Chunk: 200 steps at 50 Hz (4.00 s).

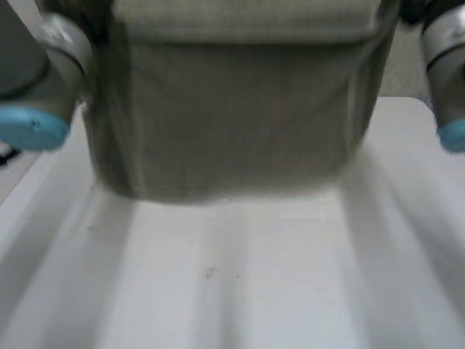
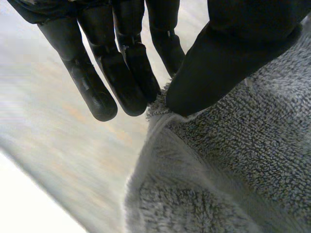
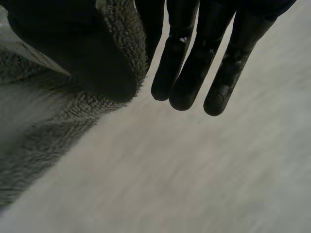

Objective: Fold the towel.

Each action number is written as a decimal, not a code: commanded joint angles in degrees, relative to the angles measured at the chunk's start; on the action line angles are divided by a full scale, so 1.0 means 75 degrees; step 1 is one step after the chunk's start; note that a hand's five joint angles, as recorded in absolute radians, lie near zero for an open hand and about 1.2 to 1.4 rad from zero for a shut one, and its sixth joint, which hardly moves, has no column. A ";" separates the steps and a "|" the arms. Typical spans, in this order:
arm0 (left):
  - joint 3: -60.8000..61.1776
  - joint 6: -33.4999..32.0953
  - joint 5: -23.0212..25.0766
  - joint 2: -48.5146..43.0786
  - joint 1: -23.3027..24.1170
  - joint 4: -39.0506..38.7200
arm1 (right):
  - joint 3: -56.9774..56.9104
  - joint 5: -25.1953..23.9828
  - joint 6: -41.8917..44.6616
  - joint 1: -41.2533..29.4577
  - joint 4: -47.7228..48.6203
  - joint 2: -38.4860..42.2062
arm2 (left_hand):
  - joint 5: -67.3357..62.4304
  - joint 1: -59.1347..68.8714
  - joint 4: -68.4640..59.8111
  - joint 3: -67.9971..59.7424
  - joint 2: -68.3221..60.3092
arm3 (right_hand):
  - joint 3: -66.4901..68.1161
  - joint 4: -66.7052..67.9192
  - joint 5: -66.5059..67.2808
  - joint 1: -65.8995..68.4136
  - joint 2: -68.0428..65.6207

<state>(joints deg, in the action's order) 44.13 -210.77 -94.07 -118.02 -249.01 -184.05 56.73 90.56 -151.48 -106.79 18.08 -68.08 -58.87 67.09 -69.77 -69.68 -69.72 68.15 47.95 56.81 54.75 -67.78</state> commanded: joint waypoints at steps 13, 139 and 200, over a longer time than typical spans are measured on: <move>0.6345 0.0048 0.0272 0.1791 0.0072 -0.2141 | 0.4132 -0.1411 -0.1435 0.0211 -0.0078 -0.0942 | -0.1483 0.1722 -0.1365 -0.1376 -0.1370 | 0.1580 0.4274 0.1758 0.3366 -0.1629; 0.8752 0.0083 0.0285 0.1345 0.0038 -0.2742 | 0.6839 -0.4048 0.3441 0.1993 0.0520 0.0429 | -0.1483 0.1722 -0.1365 -0.1376 -0.1370 | 0.1580 0.4274 0.1758 0.3366 -0.1629; -0.0529 -0.0116 0.0554 -0.1081 0.0143 0.1700 | -0.1115 -0.0171 0.0865 0.0481 -0.3002 0.0689 | -0.1483 0.1722 -0.1365 -0.1376 -0.1370 | 0.1580 0.4274 0.1758 0.3366 -0.1629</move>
<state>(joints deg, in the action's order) 56.96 -210.99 -88.93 -125.64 -247.97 -168.26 58.78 86.07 -138.21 -102.21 -17.71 -61.34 -59.15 67.56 -69.78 -69.72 -69.78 68.13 68.19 56.35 55.84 -67.27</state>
